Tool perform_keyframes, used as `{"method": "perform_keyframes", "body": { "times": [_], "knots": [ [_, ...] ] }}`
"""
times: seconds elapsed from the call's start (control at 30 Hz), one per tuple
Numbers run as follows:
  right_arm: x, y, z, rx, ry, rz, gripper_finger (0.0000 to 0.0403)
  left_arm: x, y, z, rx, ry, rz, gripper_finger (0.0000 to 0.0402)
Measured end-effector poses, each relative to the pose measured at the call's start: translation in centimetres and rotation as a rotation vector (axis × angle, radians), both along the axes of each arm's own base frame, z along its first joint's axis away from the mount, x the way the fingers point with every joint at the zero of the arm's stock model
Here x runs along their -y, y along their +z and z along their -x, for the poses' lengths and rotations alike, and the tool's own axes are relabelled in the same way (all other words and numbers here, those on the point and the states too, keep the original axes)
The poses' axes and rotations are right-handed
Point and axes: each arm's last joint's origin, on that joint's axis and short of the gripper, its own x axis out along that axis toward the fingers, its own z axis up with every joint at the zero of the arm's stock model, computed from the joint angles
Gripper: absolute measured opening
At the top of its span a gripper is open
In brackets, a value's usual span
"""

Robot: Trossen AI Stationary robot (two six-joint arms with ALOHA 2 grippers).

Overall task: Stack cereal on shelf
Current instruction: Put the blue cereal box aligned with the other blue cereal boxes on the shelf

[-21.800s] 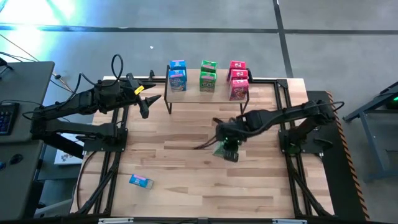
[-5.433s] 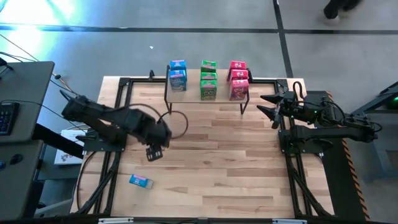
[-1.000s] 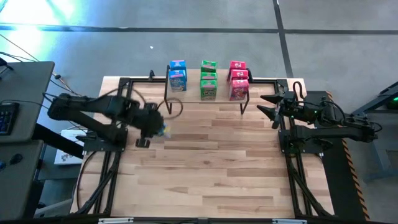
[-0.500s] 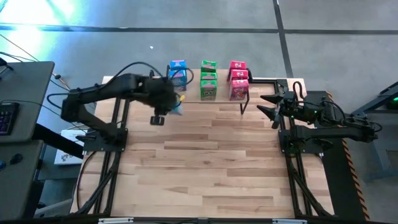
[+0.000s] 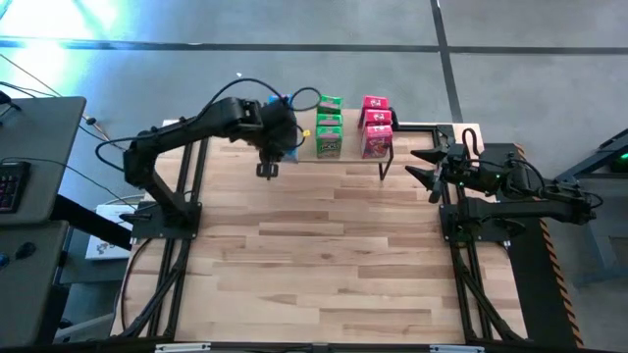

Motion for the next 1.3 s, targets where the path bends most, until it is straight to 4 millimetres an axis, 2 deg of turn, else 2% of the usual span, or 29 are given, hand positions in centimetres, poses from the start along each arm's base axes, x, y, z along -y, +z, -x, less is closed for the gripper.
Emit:
{"method": "perform_keyframes", "body": {
  "times": [0.4, 1.3],
  "knots": [
    [0.0, 0.0, 0.0, 0.000, 0.000, 0.000, 0.0242, -3.1, -0.4, -0.2, -0.005, 0.065, 0.022, 0.0132],
    [0.0, 0.0, 0.0, 0.000, 0.000, 0.000, 0.0242, -3.6, -0.5, 0.3, -0.026, 0.102, 0.043, 0.0132]
  ]
}}
